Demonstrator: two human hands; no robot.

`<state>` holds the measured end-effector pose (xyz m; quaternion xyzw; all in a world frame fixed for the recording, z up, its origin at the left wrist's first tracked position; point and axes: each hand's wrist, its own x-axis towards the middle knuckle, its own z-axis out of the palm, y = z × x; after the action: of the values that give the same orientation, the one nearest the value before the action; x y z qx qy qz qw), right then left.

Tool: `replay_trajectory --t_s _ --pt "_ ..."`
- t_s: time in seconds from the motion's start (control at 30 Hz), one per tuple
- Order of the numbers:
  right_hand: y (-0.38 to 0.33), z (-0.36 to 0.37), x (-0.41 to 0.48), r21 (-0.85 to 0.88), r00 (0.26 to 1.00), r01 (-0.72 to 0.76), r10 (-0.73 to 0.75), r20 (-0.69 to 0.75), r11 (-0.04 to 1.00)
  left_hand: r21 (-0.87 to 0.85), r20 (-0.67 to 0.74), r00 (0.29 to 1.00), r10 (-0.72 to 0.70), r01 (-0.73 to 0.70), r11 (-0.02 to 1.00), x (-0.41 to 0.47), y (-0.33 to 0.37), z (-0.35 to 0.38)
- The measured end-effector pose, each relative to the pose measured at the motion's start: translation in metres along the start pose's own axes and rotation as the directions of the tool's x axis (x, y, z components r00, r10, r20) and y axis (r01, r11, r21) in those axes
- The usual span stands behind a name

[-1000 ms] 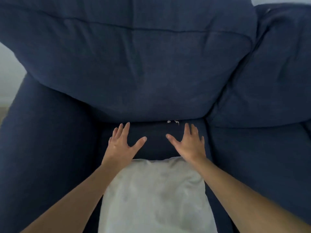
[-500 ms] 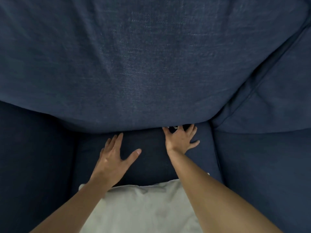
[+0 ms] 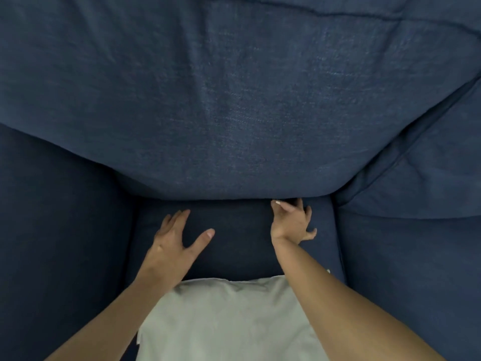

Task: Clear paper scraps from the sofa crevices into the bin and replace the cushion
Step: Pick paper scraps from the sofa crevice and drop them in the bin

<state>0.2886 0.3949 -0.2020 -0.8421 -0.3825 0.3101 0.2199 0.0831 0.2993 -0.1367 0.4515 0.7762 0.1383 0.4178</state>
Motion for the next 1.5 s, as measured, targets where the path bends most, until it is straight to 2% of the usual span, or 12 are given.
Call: replay_trajectory --t_s 0.1,0.2,0.4,0.57,0.73,0.9,1.07,1.17,1.37,1.5 --pt "-0.006 -0.013 -0.031 -0.038 0.994 0.1 -0.098 0.057 0.994 -0.024 -0.034 0.999 0.027 -0.028 0.999 -0.018 -0.005 -0.029" --pt "-0.027 -0.013 -0.071 0.006 0.964 0.249 -0.248 0.094 0.969 -0.016 -0.105 0.992 0.07 -0.072 0.997 -0.039 -0.019 -0.068" --pt "-0.093 0.002 -0.179 0.113 0.827 0.513 -0.525 0.2 0.851 0.059 -0.326 0.936 0.135 -0.123 0.991 -0.11 -0.078 -0.157" --pt "-0.125 0.02 -0.306 0.139 0.641 0.69 -0.689 0.337 0.71 0.055 -0.474 0.878 0.074 -0.055 0.997 -0.199 -0.17 -0.212" --pt "-0.119 0.056 -0.449 0.196 0.418 0.811 -0.78 0.466 0.552 -0.053 -0.581 0.807 -0.104 0.09 0.995 -0.309 -0.289 -0.236" --pt "-0.08 0.1 -0.586 0.275 0.15 0.884 -0.787 0.599 0.379 -0.187 -0.631 0.716 -0.298 0.233 0.954 -0.415 -0.402 -0.229" --pt "-0.019 0.137 -0.689 0.329 -0.056 0.915 -0.732 0.679 0.235 -0.308 -0.624 0.645 -0.442 0.316 0.897 -0.5 -0.488 -0.195" --pt "0.023 0.157 -0.734 0.358 -0.143 0.917 -0.688 0.711 0.179 -0.373 -0.606 0.602 -0.519 0.361 0.855 -0.538 -0.524 -0.172" --pt "0.094 0.184 -0.788 0.391 -0.302 0.92 -0.559 0.772 0.042 -0.473 -0.555 0.567 -0.608 0.386 0.792 -0.59 -0.576 -0.137" --pt "0.123 0.195 -0.804 0.362 -0.326 0.932 -0.463 0.824 -0.012 -0.51 -0.535 0.557 -0.635 0.387 0.768 -0.608 -0.594 -0.121"
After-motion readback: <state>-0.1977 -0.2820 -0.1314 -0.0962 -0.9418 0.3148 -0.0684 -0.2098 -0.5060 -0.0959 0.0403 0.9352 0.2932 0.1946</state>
